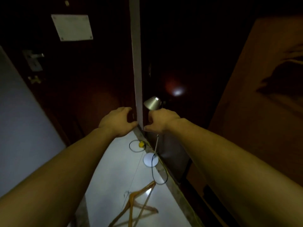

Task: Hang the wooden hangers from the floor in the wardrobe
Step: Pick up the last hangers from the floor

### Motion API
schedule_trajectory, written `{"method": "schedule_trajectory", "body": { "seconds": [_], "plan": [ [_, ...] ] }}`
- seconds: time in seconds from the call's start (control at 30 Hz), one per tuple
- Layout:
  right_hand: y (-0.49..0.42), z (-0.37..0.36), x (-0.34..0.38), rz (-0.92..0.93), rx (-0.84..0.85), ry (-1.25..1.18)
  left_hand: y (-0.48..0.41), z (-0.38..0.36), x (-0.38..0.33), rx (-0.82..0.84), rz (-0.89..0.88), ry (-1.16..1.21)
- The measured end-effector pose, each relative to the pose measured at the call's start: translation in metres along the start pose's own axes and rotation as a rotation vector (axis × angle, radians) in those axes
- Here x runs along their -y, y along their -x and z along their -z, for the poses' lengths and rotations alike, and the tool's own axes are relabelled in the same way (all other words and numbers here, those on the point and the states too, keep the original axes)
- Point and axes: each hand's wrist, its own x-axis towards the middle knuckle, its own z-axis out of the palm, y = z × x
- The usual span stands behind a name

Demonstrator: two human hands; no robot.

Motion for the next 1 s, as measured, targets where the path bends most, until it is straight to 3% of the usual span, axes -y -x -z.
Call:
{"method": "schedule_trajectory", "body": {
  "seconds": [0.3, 0.63, 1.0],
  "plan": [
    [-0.042, -0.138, 0.032, 0.028, 0.233, -0.061, 0.03, -0.114, 0.094, 0.247, 0.191, 0.044],
    [-0.112, -0.303, 0.005, 0.042, 0.429, -0.039, 0.025, -0.258, 0.152, 0.483, 0.413, 0.135],
    [-0.211, -0.566, -0.061, -0.019, 0.677, -0.055, -0.007, -0.497, 0.253, 0.721, 0.694, 0.245]
  ]
}}
